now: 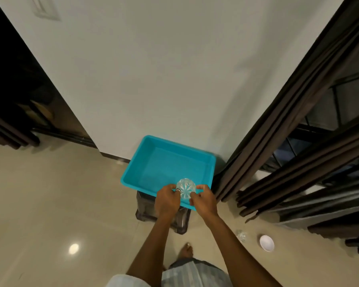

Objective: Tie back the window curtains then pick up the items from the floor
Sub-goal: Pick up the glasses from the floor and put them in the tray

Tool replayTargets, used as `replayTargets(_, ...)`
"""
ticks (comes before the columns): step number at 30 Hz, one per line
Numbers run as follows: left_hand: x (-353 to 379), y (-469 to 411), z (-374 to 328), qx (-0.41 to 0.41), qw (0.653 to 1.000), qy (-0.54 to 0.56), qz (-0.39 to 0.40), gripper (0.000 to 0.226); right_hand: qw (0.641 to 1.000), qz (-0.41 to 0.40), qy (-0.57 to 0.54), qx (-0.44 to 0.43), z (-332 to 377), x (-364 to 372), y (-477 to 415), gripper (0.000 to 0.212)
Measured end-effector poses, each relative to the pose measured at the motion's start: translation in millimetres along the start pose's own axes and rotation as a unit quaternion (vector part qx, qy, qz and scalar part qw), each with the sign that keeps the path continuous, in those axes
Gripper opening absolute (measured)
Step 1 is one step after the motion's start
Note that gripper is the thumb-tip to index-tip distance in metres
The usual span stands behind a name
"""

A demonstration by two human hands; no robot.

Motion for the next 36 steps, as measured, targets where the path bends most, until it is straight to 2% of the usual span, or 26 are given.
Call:
replayTargets(6, -16, -48, -10, -0.010, 0.999, 0.010, -0.032, 0.028, 0.999, 0.020, 0.005, -0.025, 34, 25, -42, 0.023)
replayTargets(11, -10, -69, -13, -0.020, 1.000, 0.003, -0.017, 0.027, 0.999, 0.014, 0.026, -0.013, 35, 34, -60, 0.025)
replayTargets(20, -16, -146, -13, -0.028, 0.997, -0.041, 0.050, 0.031, 0.994, -0.028, 0.082, 0.058, 54, 75, -99, 0.029)
replayTargets(25, -23, -196, -2, -0.047, 0.994, -0.046, 0.086, 0.029, 0.989, -0.024, 0.108, 0.094, 68, 116, -131, 0.033)
replayTargets(29, -19, -228, 5, -0.034, 0.986, -0.089, 0.136, 0.026, 0.985, 0.002, 0.118, 0.123, 69, 152, -159, 0.040)
replayTargets(33, -8, -264, 16, -0.028, 0.975, -0.113, 0.191, 0.019, 0.979, 0.060, 0.132, 0.140, 64, 181, -189, 0.036)
replayTargets(36, 3, -294, 18, -0.019, 0.962, -0.141, 0.232, 0.029, 0.977, 0.082, 0.129, 0.148, 62, 195, -214, 0.037)
Point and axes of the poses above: each hand's wrist, its own y-axis away from the middle knuckle, its own x-axis out of the palm, z = x × y, the point moved 8 cm from there along -y, towards the middle knuckle, and after that the axes turned 7 degrees about -x, right-handed, at the moved point
